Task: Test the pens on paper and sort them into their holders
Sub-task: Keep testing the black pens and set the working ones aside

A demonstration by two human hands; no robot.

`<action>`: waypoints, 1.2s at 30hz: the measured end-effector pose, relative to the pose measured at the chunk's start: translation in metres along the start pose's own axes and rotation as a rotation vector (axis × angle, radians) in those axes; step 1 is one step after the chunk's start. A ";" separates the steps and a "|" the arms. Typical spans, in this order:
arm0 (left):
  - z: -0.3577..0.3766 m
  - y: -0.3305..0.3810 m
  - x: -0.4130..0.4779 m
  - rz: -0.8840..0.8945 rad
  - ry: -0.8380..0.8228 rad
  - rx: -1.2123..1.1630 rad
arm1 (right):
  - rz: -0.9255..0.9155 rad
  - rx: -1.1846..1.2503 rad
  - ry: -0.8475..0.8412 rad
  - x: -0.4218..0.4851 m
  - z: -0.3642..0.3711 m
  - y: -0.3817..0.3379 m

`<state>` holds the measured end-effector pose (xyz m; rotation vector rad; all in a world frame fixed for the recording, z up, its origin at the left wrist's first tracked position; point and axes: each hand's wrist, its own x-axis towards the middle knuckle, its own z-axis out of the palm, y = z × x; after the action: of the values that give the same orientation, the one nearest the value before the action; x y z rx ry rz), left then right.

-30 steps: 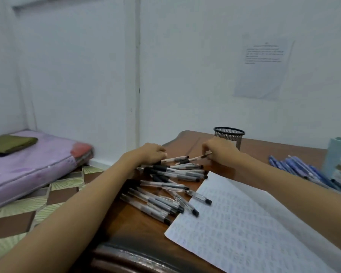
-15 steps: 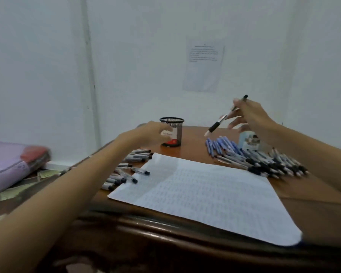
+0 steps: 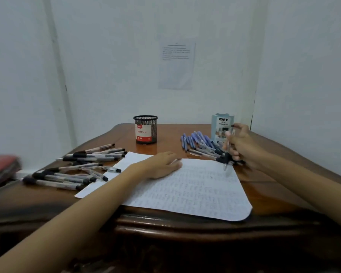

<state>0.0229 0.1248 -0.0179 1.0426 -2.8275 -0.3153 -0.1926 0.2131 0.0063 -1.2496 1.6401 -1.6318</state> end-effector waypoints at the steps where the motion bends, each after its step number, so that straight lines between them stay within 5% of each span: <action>1: 0.001 0.000 0.000 -0.001 0.006 -0.008 | 0.001 0.006 0.009 0.002 0.003 0.001; 7: 0.006 -0.003 0.001 0.009 0.022 -0.056 | 0.062 0.080 -0.030 0.010 0.012 0.009; 15: 0.006 0.000 0.000 0.021 0.029 -0.021 | 0.182 0.197 -0.308 0.004 0.007 0.006; 23: 0.006 0.000 0.000 0.030 0.028 -0.003 | 0.164 0.651 -0.057 0.002 -0.002 0.007; 26: 0.007 0.000 0.001 0.025 0.027 -0.003 | 0.160 0.571 -0.129 -0.004 0.005 0.009; 32: 0.008 0.000 0.003 0.017 0.028 0.006 | 0.226 0.290 -0.527 -0.016 0.020 0.009; 36: 0.008 -0.001 0.003 0.019 0.027 0.004 | 0.066 0.114 -0.333 -0.016 0.019 0.014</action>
<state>0.0200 0.1236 -0.0256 1.0120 -2.8135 -0.2921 -0.1722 0.2154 -0.0135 -1.3128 1.3507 -1.3709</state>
